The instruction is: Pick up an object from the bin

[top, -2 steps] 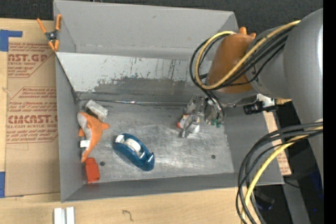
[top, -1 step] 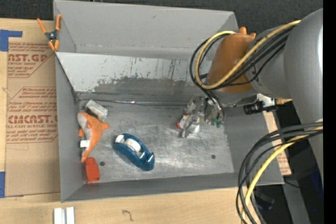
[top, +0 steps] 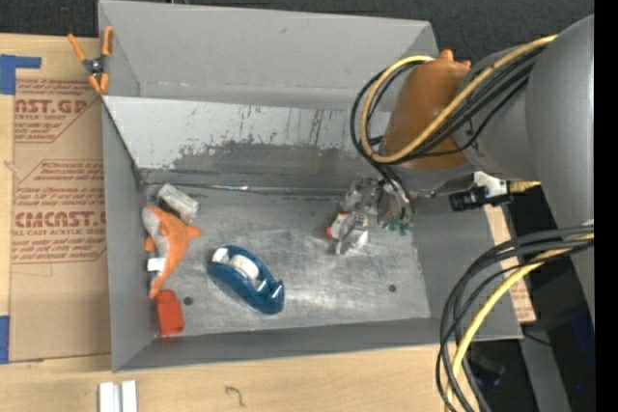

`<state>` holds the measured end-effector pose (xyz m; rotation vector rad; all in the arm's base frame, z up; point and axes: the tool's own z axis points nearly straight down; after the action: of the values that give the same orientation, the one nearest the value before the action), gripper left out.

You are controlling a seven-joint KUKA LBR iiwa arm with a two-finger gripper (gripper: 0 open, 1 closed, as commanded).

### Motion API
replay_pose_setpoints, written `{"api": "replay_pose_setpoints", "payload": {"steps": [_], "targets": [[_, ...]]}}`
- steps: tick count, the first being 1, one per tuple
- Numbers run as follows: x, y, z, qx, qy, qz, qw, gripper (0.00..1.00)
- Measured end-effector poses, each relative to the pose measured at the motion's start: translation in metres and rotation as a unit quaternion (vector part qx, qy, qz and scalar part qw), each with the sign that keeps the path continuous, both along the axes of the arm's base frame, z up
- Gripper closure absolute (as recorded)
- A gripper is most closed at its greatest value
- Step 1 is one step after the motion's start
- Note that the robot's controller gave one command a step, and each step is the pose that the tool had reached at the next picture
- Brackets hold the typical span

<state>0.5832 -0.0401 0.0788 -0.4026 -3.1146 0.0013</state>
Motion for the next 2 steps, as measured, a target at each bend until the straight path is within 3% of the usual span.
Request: {"api": "replay_pose_setpoints", "payload": {"steps": [1, 2], "targets": [[-0.002, 0.001, 0.018, 0.001, 0.0027, 0.0, 1.0, 1.0], [0.0, 0.001, 0.036, 0.001, -0.0008, 0.0, 1.0, 1.0]]}}
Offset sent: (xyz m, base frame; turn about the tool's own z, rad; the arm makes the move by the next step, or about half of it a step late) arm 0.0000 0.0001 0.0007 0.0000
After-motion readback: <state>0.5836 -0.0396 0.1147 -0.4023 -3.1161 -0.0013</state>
